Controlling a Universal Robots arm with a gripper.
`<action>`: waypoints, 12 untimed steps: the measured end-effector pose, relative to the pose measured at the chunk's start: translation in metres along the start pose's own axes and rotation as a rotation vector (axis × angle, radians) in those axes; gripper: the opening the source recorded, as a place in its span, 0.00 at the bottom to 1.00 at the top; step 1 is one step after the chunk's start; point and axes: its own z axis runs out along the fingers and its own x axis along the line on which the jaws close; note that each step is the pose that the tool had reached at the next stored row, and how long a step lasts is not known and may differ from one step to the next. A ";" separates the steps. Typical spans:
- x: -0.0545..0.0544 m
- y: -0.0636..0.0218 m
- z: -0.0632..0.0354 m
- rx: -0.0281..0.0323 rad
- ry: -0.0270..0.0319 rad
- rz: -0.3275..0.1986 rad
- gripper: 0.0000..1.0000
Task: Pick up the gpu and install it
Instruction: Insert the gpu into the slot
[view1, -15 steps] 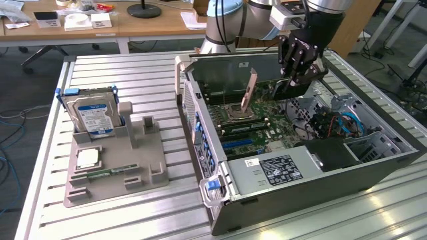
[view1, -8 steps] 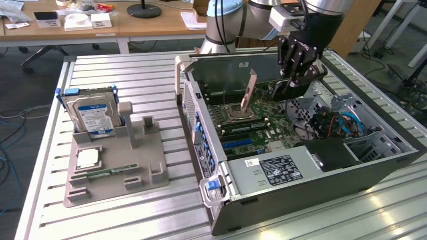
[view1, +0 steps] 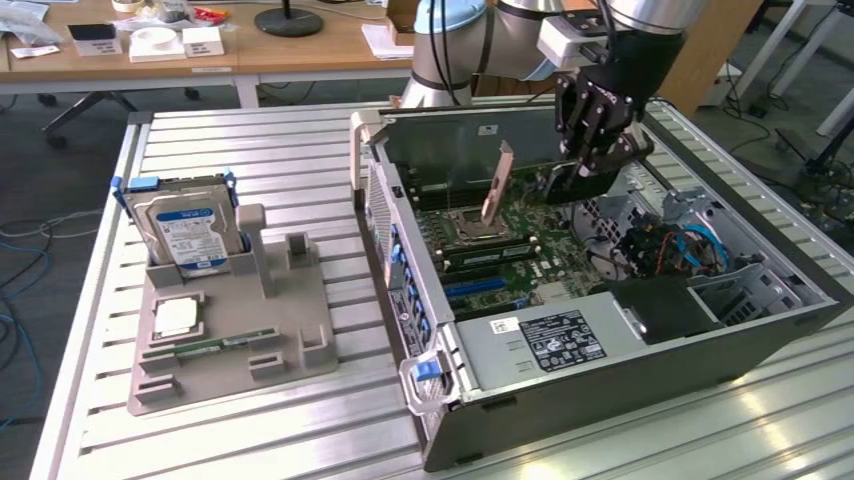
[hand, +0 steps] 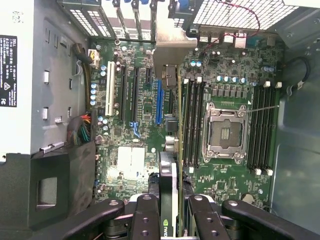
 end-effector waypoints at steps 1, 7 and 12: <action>0.000 0.0000 0.0000 0.0000 0.0000 0.000 0.27; 0.000 0.0000 0.0001 0.0000 -0.0001 0.000 0.27; 0.000 0.0000 0.0000 0.0000 0.0000 0.000 0.27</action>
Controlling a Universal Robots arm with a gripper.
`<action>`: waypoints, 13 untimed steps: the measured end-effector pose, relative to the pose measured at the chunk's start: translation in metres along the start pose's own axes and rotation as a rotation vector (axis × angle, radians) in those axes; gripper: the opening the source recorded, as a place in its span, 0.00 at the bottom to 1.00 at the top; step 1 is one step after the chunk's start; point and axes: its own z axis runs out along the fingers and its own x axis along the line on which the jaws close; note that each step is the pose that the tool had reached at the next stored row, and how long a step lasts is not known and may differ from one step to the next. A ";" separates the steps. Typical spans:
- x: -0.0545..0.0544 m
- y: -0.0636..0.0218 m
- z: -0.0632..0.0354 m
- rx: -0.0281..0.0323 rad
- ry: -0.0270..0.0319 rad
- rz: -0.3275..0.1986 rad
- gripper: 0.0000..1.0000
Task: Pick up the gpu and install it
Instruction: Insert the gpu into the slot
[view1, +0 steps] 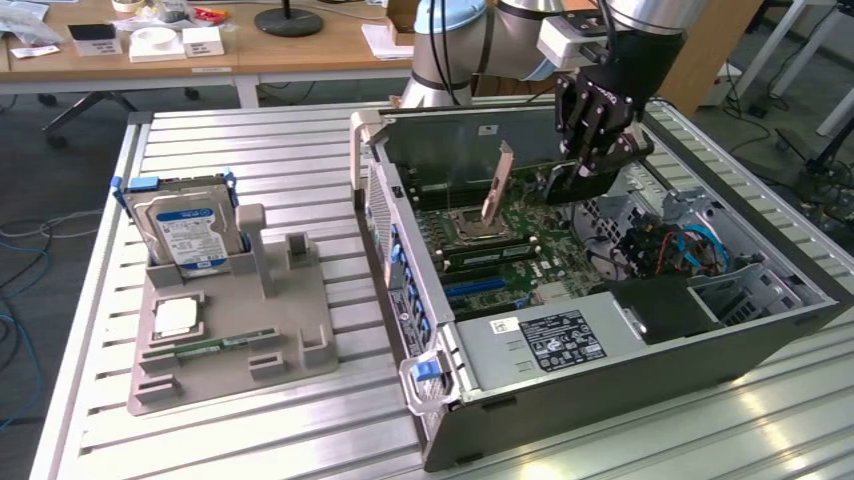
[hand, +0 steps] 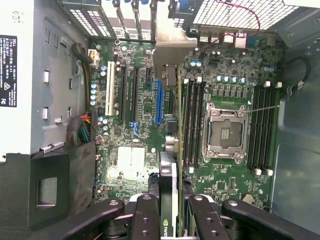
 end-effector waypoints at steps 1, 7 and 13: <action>0.000 0.0000 0.0001 0.0000 0.0000 0.000 0.27; 0.000 0.0000 0.0019 0.0000 -0.0001 0.000 0.27; 0.000 0.0006 0.0065 0.0001 -0.0002 0.000 0.27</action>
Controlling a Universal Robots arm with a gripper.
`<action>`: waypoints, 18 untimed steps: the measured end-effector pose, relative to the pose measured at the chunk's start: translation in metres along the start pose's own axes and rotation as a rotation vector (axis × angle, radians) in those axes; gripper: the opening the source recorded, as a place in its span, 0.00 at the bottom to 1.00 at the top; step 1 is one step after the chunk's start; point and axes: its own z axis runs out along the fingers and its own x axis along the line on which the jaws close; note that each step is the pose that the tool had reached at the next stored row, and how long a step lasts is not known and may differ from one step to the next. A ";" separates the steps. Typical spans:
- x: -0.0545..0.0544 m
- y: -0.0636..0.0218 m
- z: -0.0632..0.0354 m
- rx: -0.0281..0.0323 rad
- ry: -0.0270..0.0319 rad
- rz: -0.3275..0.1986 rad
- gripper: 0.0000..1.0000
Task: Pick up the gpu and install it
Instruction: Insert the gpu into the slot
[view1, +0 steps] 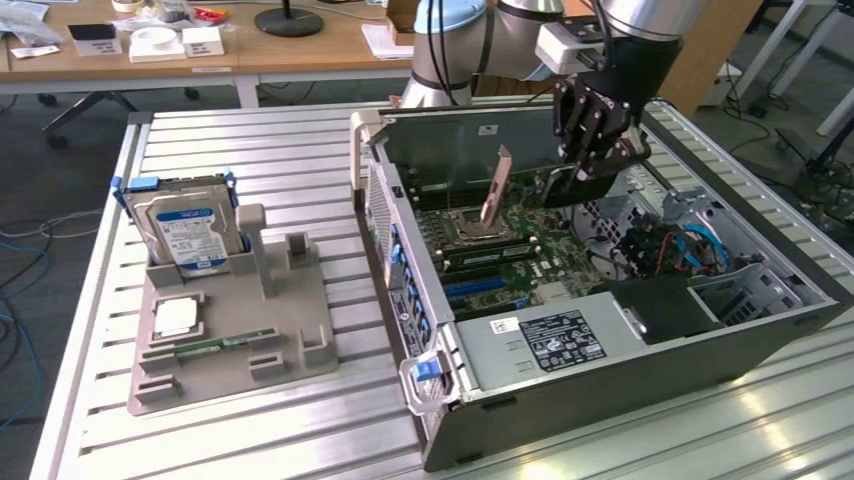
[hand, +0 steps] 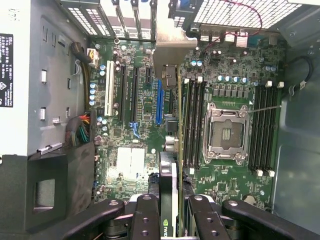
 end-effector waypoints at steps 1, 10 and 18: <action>0.000 0.0003 0.0012 0.0000 0.0001 0.000 0.27; 0.000 0.0025 0.0141 0.0001 0.0002 0.000 0.27; 0.001 0.0037 0.0212 0.0006 0.0002 0.016 0.27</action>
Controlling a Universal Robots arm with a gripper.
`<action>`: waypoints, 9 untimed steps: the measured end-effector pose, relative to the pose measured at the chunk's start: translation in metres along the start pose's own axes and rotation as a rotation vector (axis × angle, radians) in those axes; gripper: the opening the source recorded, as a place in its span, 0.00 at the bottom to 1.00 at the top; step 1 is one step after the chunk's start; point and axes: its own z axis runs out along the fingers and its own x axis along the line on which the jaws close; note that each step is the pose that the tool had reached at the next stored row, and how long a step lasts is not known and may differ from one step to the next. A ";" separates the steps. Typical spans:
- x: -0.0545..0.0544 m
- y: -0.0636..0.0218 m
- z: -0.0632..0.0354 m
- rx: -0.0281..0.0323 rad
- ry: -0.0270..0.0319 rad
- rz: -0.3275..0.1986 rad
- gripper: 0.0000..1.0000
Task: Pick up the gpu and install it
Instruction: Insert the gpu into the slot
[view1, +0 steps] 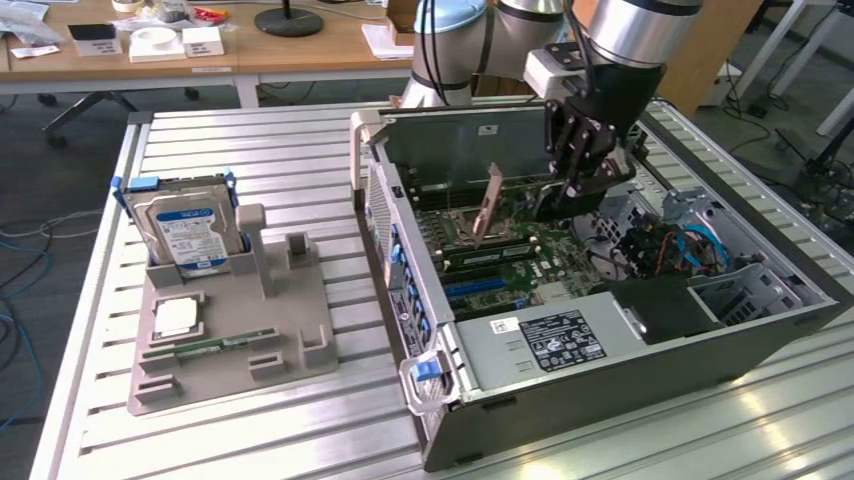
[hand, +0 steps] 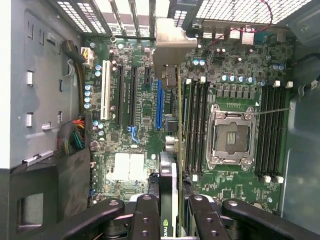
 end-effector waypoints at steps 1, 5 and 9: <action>0.000 0.0000 0.0001 0.0000 0.0001 0.004 0.27; 0.000 0.0000 0.0002 0.0002 -0.0001 0.004 0.27; 0.000 0.0000 0.0029 0.0008 -0.0001 0.023 0.27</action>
